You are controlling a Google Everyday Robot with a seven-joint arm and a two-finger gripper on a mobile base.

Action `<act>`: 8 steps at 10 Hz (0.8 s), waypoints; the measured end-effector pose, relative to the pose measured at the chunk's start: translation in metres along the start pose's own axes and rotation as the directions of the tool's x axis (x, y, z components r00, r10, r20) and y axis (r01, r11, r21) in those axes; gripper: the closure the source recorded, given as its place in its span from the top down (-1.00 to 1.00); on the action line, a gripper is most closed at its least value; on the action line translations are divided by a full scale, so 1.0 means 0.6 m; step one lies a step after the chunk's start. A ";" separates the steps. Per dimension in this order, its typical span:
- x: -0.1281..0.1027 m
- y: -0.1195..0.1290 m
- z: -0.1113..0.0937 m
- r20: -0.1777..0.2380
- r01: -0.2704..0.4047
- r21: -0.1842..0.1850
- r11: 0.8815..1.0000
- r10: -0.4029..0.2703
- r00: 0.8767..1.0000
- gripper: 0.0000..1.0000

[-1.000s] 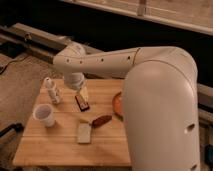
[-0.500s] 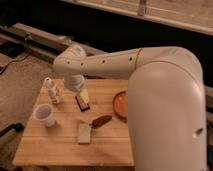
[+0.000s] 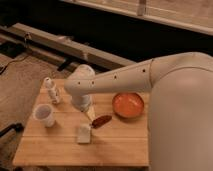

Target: Place the white sponge in the ceramic cup

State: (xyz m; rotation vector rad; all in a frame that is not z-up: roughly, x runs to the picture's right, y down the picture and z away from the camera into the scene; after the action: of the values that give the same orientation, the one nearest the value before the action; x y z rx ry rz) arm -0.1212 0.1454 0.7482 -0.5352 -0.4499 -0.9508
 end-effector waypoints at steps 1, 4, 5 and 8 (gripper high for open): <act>-0.005 0.010 0.025 0.018 0.007 -0.011 1.000 -0.006 1.000 0.60; -0.011 0.033 0.085 0.066 0.076 -0.032 0.997 -0.073 0.995 0.60; -0.012 0.039 0.098 0.076 0.095 -0.038 0.995 -0.092 0.993 0.60; -0.018 0.050 0.138 0.108 0.145 -0.058 0.988 -0.138 0.985 0.60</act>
State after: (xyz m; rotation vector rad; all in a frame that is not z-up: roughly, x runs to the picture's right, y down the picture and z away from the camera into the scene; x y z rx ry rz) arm -0.1114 0.2171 0.7995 -0.6199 -0.5572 -1.0800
